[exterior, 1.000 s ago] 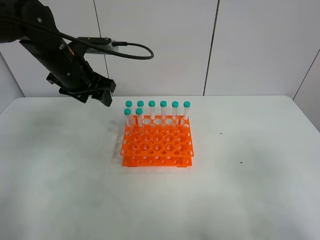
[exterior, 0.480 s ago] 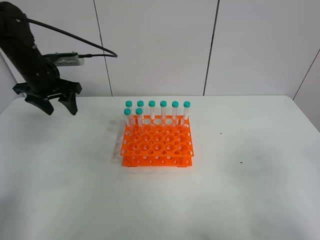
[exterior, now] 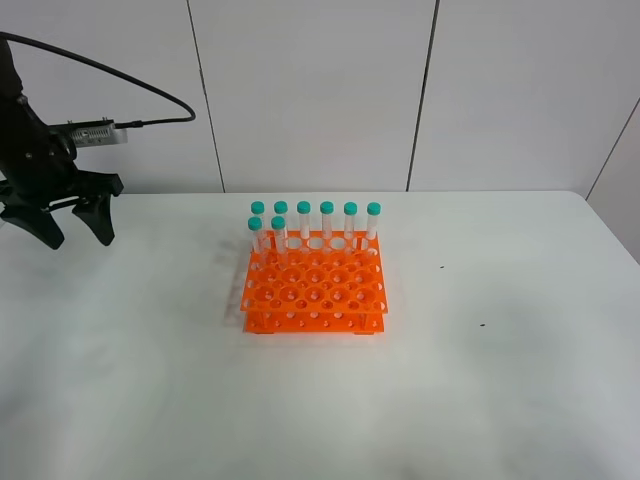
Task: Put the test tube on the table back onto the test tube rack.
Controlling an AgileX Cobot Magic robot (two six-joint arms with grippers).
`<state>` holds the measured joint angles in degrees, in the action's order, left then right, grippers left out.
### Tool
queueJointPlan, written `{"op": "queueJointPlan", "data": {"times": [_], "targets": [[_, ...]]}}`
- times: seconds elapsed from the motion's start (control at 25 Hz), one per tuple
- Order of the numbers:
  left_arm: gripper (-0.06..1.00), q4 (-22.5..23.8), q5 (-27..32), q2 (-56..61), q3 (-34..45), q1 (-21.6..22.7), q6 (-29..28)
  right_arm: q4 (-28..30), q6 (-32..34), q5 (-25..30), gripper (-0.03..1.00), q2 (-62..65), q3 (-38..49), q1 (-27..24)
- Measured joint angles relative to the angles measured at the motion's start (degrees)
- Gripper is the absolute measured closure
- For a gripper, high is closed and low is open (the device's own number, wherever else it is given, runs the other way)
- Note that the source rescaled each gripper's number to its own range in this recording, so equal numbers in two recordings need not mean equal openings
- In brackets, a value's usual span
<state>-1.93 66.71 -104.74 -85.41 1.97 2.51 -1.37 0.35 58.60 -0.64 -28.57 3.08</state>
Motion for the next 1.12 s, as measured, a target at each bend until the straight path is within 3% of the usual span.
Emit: {"op": "queueJointPlan", "data": {"times": [0.2,0.6,0.84,1.12], "targets": [[-0.01,0.00,0.00,10.13,13.78,0.00,0.00,0.00,0.00,0.00,-0.03,0.00,0.00,0.00],[-0.01,0.53,0.00,47.92,48.10,0.00,0.56,0.00,0.00,0.00,-0.03,0.00,0.00,0.00],[-0.01,1.27,-5.13,72.59,56.44,0.00,0.56,0.00,0.00,0.00,-0.03,0.00,0.00,0.00],[-0.01,1.29,-6.44,90.64,57.12,0.00,0.50,0.00,0.00,0.00,-0.03,0.00,0.00,0.00]]}}
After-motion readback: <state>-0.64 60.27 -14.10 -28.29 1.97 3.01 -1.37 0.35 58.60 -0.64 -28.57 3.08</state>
